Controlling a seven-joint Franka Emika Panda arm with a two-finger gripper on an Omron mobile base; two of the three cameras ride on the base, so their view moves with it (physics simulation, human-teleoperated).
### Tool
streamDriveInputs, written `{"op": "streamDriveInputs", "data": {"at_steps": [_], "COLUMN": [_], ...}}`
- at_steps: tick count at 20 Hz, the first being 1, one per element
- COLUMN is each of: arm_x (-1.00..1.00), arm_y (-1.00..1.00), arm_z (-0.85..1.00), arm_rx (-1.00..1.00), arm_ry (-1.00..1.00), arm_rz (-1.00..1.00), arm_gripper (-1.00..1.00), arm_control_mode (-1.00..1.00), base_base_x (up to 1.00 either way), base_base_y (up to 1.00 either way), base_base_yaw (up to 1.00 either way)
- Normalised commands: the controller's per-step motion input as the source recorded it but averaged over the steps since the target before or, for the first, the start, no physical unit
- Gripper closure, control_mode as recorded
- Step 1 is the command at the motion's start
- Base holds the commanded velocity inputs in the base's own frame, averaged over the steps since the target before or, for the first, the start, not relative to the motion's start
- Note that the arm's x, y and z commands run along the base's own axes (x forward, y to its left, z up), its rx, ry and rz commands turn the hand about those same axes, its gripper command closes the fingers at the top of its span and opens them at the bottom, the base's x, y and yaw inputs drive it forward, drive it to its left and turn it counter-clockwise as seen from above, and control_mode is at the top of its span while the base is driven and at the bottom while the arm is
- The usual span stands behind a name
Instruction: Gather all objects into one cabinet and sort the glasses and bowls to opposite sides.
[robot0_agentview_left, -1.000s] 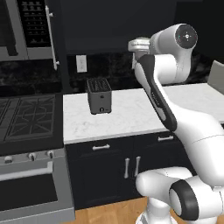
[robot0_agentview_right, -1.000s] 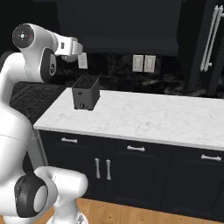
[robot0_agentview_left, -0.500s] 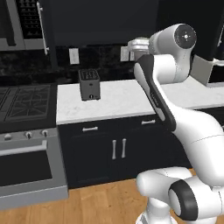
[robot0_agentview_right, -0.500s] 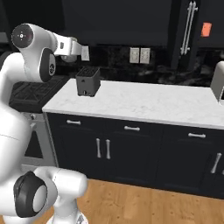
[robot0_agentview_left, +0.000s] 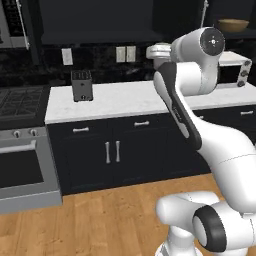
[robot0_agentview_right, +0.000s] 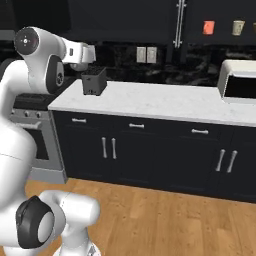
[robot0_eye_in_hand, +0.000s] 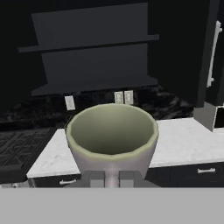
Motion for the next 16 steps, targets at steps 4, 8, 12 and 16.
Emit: {"op": "streamDriveInputs", "data": {"at_steps": [4,8,12,16], "arm_x": [0.00,0.00,0.00,0.00], "arm_y": [0.00,0.00,0.00,0.00], "arm_z": [0.00,0.00,0.00,0.00], "arm_rx": [0.00,0.00,0.00,0.00], "arm_ry": [0.00,0.00,0.00,0.00], "arm_rz": [0.00,0.00,0.00,0.00], "arm_gripper": [1.00,1.00,1.00,1.00], "arm_control_mode": [1.00,1.00,1.00,1.00], "base_base_x": [-0.84,-0.76,-0.61,-0.49], "base_base_y": [-0.50,-0.62,-0.79,-0.94], "base_base_yaw": [0.01,0.01,0.02,0.04]}}
